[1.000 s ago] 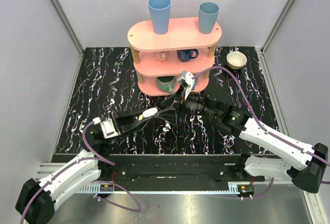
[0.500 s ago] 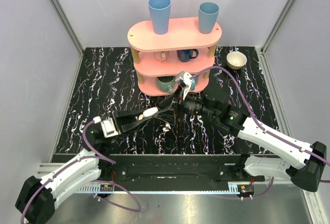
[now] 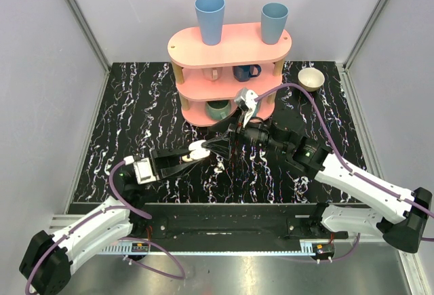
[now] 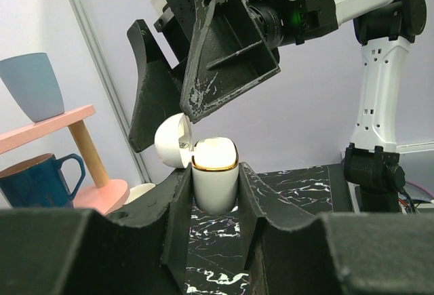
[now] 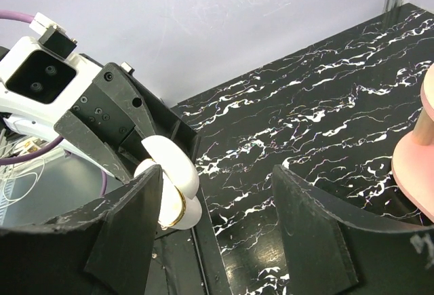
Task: Insert the wireless bluetooth earbuds into the charging case
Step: Open the charging case, then pick up the right earbud from the center of the board.
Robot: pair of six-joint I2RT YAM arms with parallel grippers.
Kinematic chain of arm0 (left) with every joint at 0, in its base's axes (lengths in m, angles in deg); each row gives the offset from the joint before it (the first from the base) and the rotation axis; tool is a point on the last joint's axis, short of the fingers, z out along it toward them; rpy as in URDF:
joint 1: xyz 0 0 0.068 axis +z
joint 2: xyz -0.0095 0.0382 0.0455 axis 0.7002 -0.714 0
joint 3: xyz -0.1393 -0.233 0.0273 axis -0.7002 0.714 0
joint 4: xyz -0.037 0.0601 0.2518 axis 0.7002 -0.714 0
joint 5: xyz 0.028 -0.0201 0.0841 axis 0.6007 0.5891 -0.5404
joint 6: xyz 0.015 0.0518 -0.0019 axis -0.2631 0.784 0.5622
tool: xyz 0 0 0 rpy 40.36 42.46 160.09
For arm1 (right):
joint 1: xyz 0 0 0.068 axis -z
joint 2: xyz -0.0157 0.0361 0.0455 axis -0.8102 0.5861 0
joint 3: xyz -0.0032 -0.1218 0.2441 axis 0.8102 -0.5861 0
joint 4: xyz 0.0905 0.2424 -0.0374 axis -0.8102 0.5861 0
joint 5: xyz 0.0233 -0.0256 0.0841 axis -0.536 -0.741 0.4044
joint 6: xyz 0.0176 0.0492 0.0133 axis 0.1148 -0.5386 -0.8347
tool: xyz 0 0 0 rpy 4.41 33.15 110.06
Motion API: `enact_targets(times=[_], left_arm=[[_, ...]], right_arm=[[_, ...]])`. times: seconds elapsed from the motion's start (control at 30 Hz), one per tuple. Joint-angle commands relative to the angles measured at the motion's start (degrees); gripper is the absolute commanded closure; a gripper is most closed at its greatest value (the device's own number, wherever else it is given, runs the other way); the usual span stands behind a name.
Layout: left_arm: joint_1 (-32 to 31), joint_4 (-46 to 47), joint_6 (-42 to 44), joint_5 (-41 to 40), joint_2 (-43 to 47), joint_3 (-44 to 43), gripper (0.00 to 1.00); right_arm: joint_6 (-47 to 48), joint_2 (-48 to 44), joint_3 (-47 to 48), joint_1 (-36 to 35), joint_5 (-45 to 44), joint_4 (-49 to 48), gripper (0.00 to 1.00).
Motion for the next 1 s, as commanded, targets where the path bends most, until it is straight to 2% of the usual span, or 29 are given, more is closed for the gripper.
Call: enact_targets(times=[0.0, 0.4, 0.73, 0.83, 0.9, 0.93, 0.97], left_arm=[[-0.4, 3.5, 0.3, 2.3, 0.9, -1.0, 1.00], [-0.4, 1.5, 1.5, -1.8, 1.8, -0.5, 1.00], [-0.4, 0.6, 1.7, -3.8, 2.0, -0.4, 1.00], [-0.4, 0.4, 2.2, -4.6, 2.2, -0.1, 1.00], [-0.5, -0.4, 2.9, -4.9, 2.7, 0.0, 1.00], [-0.4, -1.1, 3.1, -5.4, 2.9, 0.0, 1.00], [-0.4, -1.6, 3.5, -5.6, 3.6, 0.1, 1.00]], right_arm=[[1.4, -0.2, 2.5, 0.1, -2.7, -1.9, 0.28], [2.5, -2.4, 1.6, 0.1, 0.5, -3.7, 0.26], [2.6, -4.1, 0.4, 0.1, -0.4, -4.8, 0.26], [2.6, -5.5, -0.9, 0.1, -2.9, -5.7, 0.27], [0.4, -8.3, -3.6, 0.1, -11.1, -8.8, 0.27], [-0.7, -9.6, -7.5, 0.1, -15.1, -13.3, 0.27], [-3.8, -11.4, -8.9, 0.3, -26.3, -14.1, 0.27]])
